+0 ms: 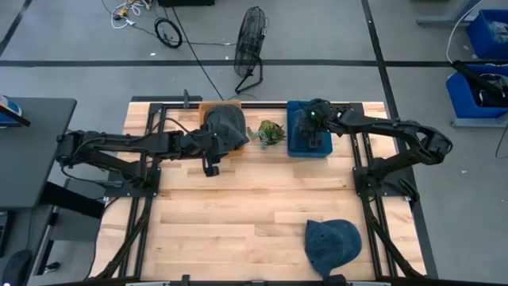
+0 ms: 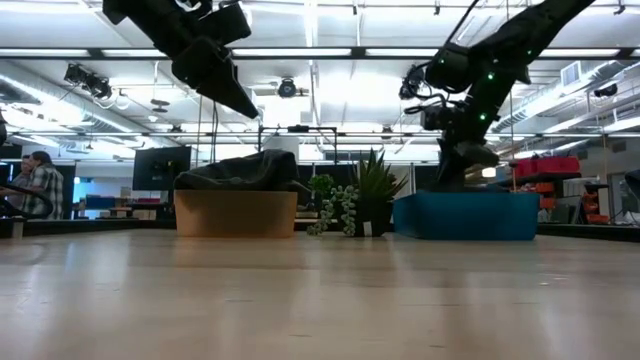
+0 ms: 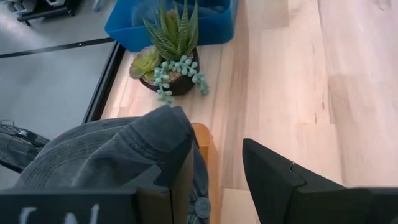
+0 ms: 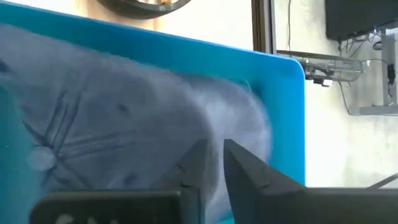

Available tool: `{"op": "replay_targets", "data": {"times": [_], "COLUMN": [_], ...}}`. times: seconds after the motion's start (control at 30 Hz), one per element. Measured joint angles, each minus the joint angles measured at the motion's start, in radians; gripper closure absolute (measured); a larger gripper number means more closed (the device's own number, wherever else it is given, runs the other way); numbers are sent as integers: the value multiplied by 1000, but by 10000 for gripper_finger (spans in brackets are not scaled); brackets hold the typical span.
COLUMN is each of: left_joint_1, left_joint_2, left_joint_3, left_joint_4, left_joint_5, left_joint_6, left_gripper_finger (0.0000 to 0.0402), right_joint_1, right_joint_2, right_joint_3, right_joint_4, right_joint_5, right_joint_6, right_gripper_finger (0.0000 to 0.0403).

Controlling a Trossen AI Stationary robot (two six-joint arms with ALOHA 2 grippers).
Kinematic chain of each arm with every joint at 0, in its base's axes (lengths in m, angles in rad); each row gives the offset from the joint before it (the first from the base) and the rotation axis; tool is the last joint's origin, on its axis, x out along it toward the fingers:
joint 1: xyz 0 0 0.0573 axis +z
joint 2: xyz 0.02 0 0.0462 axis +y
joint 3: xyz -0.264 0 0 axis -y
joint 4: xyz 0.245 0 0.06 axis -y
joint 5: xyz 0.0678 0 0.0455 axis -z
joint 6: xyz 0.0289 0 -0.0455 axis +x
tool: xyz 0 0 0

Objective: Pick & Place hat
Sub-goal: Put the left blue cap into the blue bin, then put the blue cap into the blue bin

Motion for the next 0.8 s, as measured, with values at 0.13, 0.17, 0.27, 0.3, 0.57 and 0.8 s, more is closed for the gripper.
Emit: {"op": "replay_targets", "data": {"times": [0.13, 0.17, 0.27, 0.3, 0.57, 0.8], "left_joint_1": [-6, -7, -14, -17, -34, -39], "left_joint_2": [0, 0, 0, 0, 0, 0], "left_joint_3": [0, 0, 0, 0, 0, 0], "left_joint_4": [0, 0, 0, 0, 0, 0], "left_joint_5": [0, 0, 0, 0, 0, 0], "left_joint_6": [-13, -13, -13, -13, -13, -38], "left_gripper_finger": [259, 259, 259, 259, 259, 259], "right_joint_1": [0, 1, 7, 13, 174, 447], "right_joint_2": [0, 0, 0, 0, 0, 0], "right_joint_3": [20, 29, 79, 103, 363, 529], "right_joint_4": [-30, -46, -123, -166, -582, -846], "right_joint_5": [1, 6, 18, 18, 5, -102], "right_joint_6": [4, 13, 92, 119, 388, 674], "right_gripper_finger": [328, 323, 308, 304, 293, 293]}}
